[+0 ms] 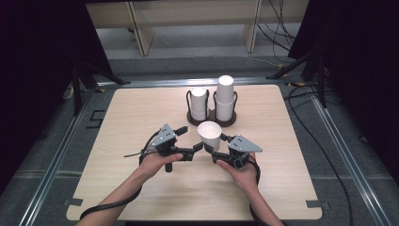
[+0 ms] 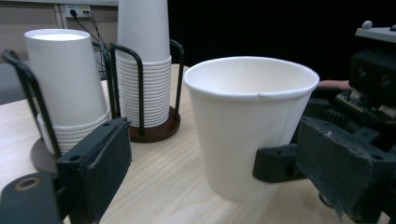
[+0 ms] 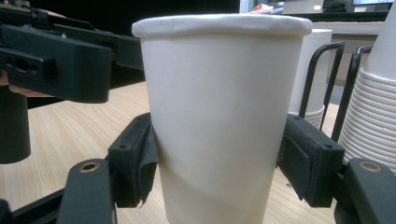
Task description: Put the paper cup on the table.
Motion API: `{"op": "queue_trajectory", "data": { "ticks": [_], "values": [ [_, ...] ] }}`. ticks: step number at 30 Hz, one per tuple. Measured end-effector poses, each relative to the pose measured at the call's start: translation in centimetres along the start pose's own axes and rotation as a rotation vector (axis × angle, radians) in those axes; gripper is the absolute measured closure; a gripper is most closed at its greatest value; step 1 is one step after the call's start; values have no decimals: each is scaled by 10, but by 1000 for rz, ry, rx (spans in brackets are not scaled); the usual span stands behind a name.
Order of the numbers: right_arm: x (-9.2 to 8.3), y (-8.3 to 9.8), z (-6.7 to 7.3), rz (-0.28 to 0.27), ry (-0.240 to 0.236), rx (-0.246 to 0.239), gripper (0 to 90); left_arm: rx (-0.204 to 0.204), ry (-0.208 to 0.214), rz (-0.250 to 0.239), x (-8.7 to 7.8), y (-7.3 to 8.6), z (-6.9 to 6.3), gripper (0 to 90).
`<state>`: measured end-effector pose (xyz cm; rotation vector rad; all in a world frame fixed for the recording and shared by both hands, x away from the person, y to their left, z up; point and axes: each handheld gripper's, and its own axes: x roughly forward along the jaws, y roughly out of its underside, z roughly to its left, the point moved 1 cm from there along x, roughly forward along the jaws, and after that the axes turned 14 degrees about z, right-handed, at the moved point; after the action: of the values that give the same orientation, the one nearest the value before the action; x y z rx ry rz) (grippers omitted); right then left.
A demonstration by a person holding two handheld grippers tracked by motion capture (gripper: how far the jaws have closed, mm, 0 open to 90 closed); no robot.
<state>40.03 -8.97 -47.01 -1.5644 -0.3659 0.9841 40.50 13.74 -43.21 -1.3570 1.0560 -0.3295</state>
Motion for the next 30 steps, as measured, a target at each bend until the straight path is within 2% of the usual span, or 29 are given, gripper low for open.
{"op": "queue_trajectory", "data": {
  "ticks": [1, 3, 4, 5, 6, 7, 8, 11, 13, 16, 17, 19, 20, 22, 26, 29, 30],
  "values": [
    [0, 1, 1, 11, -5, 9, 332, 3, 5, -9, 3, -1, -2, 96],
    [1, 1, 1, 9, 3, -2, 332, 25, 2, -9, 7, -2, -4, 85],
    [3, 2, 2, 7, -11, 9, 332, 31, -4, -5, 8, -3, -6, 78],
    [3, 2, 1, 4, -1, -8, 332, 32, -2, -5, 9, -3, -6, 75],
    [2, 2, 4, 26, 0, 12, 332, 29, 0, -9, 11, -4, -7, 75],
    [2, 2, 4, 26, 0, 12, 332, 29, 0, -9, 11, -4, -7, 74],
    [4, 1, 4, 13, 3, -13, 332, 30, 1, -2, 13, -4, -8, 74],
    [5, 0, 5, 20, -10, -11, 332, 26, 6, 0, 16, -4, -9, 73],
    [6, 0, 7, 19, -13, 8, 331, 25, 12, -7, 19, -4, -10, 77],
    [5, -1, 6, 22, 1, -16, 331, 21, 14, 7, 20, -5, -10, 86],
    [7, -2, 4, -11, 15, -52, 331, 15, 18, 5, 21, -5, -10, 89],
    [7, -1, 8, 20, -9, -9, 331, 6, 28, 3, 22, -7, -10, 98],
    [7, -1, 8, 22, -2, -28, 331, 7, 29, 4, 22, -7, -10, 100],
    [8, 0, 10, 36, 4, -16, 330, 12, 26, 5, 22, -8, -10, 111],
    [8, 0, 10, 31, 5, -12, 321, 34, 20, 9, 22, -9, -9, 133],
    [7, 0, 10, 42, 4, -15, 312, 40, 22, -12, 23, -9, -10, 143],
    [7, 0, 9, 36, 14, -21, 304, 61, 8, 4, 21, -9, -11, 151]
  ]
}}
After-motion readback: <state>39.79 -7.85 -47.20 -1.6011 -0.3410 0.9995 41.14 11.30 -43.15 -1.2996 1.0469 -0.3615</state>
